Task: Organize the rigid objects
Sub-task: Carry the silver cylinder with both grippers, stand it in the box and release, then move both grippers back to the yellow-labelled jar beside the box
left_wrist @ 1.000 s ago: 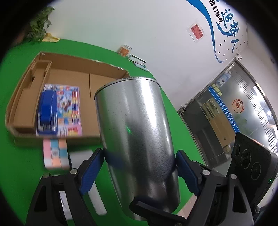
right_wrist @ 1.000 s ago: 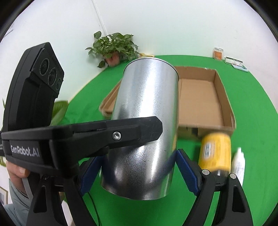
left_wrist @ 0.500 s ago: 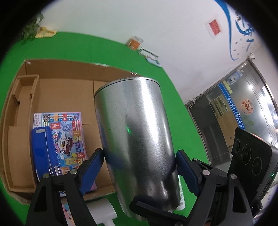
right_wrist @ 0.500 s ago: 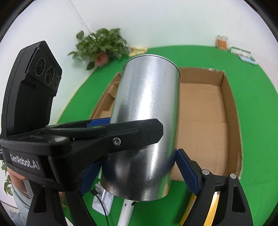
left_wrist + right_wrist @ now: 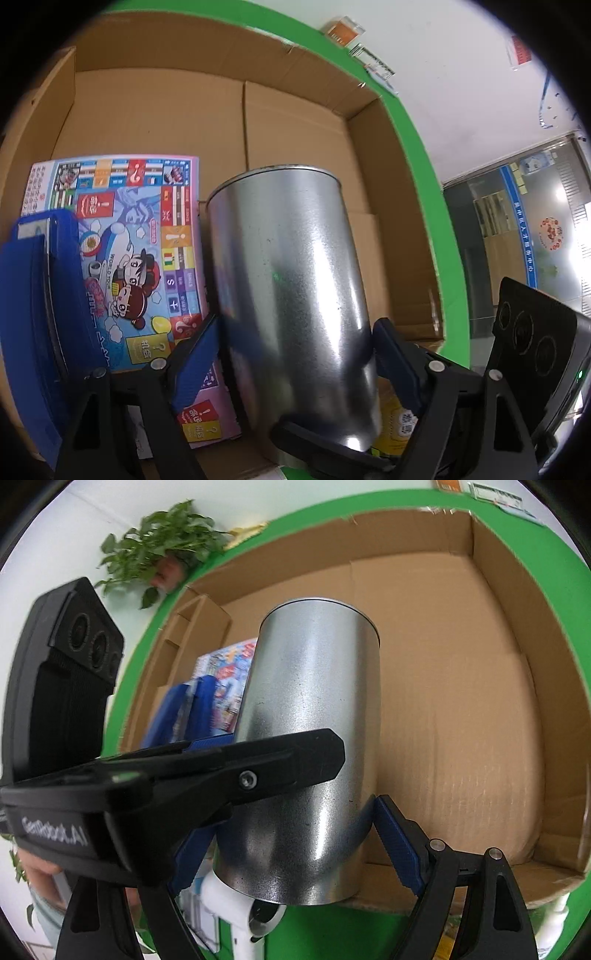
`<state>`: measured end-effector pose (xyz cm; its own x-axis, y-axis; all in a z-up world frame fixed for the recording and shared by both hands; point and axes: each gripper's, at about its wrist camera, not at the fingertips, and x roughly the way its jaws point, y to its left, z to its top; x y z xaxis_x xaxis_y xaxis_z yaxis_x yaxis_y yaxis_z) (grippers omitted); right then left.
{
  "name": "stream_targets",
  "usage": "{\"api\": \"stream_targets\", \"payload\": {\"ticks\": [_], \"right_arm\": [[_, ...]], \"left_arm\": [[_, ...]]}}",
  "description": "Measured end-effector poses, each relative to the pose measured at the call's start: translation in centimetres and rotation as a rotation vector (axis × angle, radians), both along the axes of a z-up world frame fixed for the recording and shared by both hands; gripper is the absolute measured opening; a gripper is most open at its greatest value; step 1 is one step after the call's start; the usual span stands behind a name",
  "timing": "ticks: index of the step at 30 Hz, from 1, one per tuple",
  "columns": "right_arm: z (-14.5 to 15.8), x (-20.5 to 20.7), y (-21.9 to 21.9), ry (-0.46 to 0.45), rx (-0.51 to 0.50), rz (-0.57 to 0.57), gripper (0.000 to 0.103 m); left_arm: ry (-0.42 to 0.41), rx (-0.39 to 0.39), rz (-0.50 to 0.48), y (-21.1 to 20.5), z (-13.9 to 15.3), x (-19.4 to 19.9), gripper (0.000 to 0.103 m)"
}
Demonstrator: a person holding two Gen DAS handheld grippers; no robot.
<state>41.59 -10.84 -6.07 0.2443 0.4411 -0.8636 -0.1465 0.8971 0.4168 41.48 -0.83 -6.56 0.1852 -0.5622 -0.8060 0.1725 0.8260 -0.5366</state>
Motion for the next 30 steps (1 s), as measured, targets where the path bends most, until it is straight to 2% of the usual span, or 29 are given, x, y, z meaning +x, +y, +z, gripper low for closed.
{"api": "stream_targets", "payload": {"ticks": [2, 8, 14, 17, 20, 23, 25, 27, 29, 30], "right_arm": [[-0.8, -0.1, 0.3, -0.005, -0.025, -0.004, 0.083], [-1.4, -1.0, 0.3, -0.018, -0.014, -0.024, 0.083], [-1.1, -0.6, 0.8, -0.029, -0.031, -0.02, 0.086], [-0.9, -0.8, 1.1, -0.042, -0.036, 0.01, 0.095], [0.4, -1.9, 0.8, -0.083, -0.017, 0.012, 0.095], [2.9, -4.0, 0.2, -0.175, -0.028, 0.003, 0.1], [5.3, -6.9, -0.3, -0.297, -0.08, -0.016, 0.102], [7.5, -11.0, -0.5, -0.469, -0.148, -0.029, 0.102], [8.7, -15.1, -0.6, -0.61, -0.199, -0.043, 0.102], [8.9, -17.1, -0.8, -0.654, -0.22, -0.064, 0.102]], "left_arm": [[-0.016, 0.029, -0.007, -0.4, 0.2, -0.3, 0.081], [-0.005, 0.071, -0.018, -1.0, 1.2, -0.6, 0.081], [-0.1, 0.133, 0.039, 1.2, 4.5, -2.7, 0.079], [-0.156, 0.146, 0.064, 2.1, 6.2, -4.8, 0.079], [-0.264, 0.156, 0.102, 3.0, 8.0, -7.7, 0.079], [-0.398, 0.199, 0.165, 4.2, 10.0, -11.3, 0.079], [-0.538, 0.28, 0.217, 4.1, 11.7, -14.4, 0.08], [-0.723, 0.382, 0.289, 4.1, 13.2, -17.8, 0.083], [-0.888, 0.472, 0.386, 3.7, 13.8, -21.1, 0.093], [-0.929, 0.517, 0.432, 3.3, 13.4, -22.7, 0.094]]}}
